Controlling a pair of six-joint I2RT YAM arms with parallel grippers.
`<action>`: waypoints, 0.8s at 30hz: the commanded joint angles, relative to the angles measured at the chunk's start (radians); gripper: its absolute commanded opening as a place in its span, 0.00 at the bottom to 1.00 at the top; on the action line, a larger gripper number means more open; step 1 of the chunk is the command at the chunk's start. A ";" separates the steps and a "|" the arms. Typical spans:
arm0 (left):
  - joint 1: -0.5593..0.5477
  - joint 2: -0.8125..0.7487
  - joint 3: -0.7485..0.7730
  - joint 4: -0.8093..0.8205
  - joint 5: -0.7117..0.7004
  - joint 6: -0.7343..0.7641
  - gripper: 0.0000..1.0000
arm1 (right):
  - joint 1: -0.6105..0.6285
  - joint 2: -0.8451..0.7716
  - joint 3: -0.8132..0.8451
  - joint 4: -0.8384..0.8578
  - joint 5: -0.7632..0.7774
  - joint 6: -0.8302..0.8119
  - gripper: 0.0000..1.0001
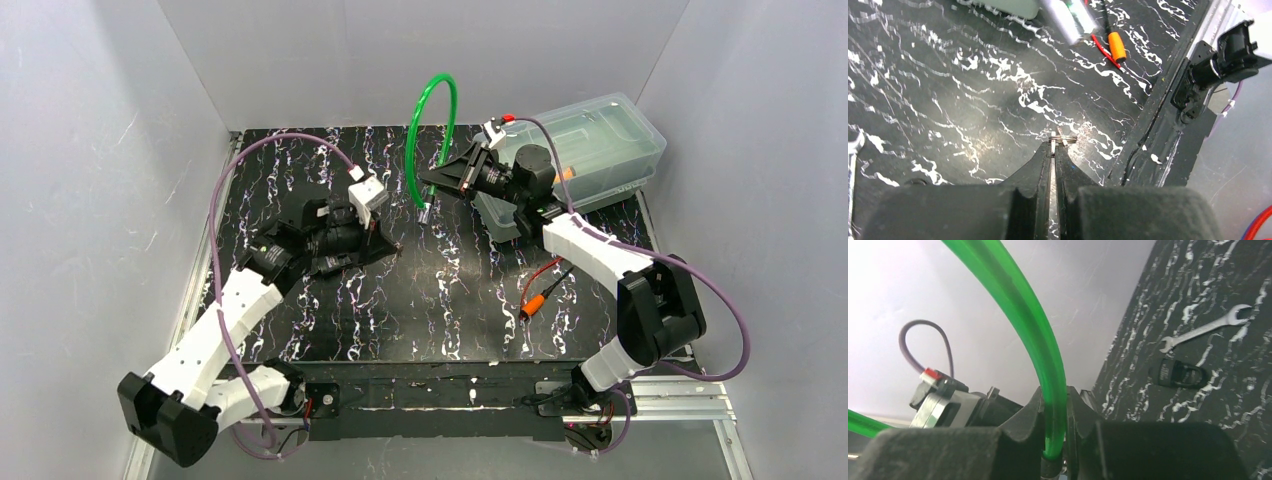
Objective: Lock with the key
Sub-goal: Lock the lock, then place the lock at the center of the board.
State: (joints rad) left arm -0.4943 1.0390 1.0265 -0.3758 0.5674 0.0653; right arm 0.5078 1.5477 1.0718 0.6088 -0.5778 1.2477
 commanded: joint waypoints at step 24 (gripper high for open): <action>0.414 0.085 0.185 -0.156 -0.135 -0.264 0.00 | 0.040 0.352 0.675 -0.804 0.569 -0.649 0.01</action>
State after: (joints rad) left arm -0.1004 1.1326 1.1630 -0.5390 0.4761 -0.2099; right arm 0.5334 1.8605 1.6659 -0.1923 -0.0837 0.6440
